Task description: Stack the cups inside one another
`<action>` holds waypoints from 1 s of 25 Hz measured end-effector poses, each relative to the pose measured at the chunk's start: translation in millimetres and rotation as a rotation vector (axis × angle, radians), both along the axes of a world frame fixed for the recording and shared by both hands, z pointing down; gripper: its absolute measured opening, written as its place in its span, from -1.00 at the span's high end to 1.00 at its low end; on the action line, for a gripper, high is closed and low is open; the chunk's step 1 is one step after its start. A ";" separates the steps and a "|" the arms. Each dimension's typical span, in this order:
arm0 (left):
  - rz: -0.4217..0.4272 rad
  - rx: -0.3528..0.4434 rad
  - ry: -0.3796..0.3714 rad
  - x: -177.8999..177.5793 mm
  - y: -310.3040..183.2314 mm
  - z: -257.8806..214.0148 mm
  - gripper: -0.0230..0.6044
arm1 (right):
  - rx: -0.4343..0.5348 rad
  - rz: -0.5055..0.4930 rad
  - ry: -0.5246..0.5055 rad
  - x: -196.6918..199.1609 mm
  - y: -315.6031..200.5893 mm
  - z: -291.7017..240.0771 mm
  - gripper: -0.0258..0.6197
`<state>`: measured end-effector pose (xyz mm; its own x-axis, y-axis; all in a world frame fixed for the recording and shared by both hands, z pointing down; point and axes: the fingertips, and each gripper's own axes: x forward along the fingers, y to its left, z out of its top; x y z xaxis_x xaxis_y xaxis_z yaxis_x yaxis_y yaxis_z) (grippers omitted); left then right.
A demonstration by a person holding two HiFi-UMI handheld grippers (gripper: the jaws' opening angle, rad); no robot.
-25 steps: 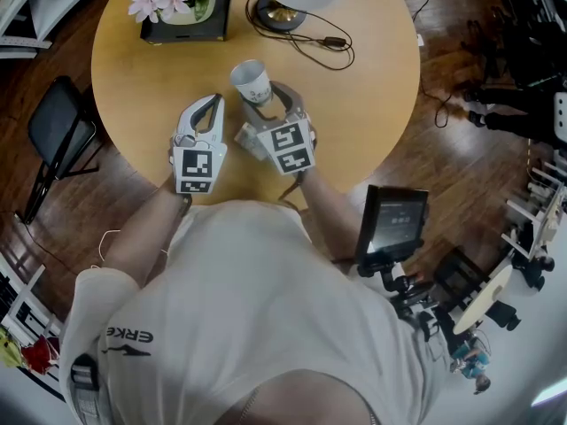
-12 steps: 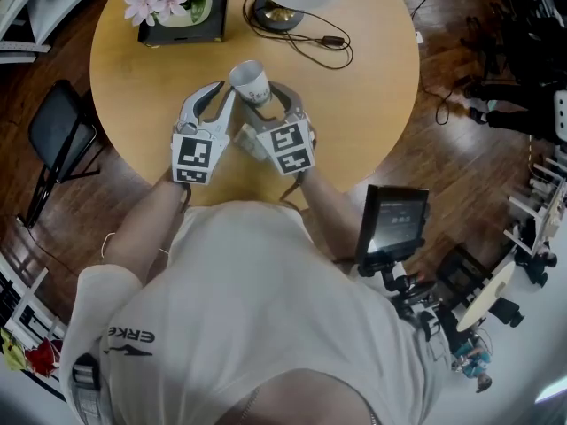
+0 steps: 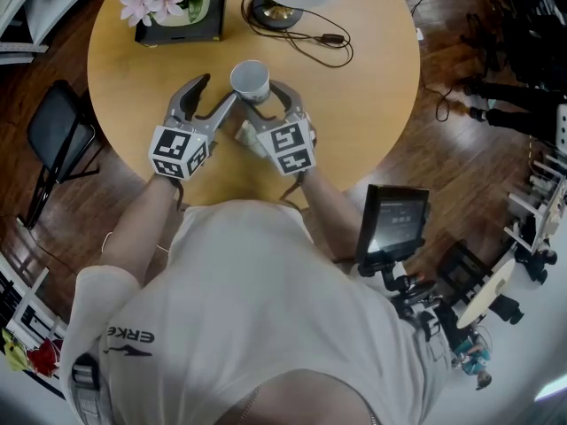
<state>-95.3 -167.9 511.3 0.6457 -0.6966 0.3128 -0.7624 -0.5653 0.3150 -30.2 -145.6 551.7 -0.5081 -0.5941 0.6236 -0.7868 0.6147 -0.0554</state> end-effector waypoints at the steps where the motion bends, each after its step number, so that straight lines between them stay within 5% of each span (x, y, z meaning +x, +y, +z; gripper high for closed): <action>1: 0.006 0.002 0.005 1.2 -0.3 -1.0 0.06 | -0.001 0.003 -0.001 0.5 -0.4 0.0 0.06; 19: 0.236 0.193 -0.155 37.2 30.1 -17.4 0.16 | -0.002 -0.004 0.025 0.9 -0.7 -1.1 0.07; 25: 0.248 0.201 -0.167 40.6 28.4 -17.3 0.16 | -0.003 -0.013 0.075 5.8 -2.6 -1.2 0.07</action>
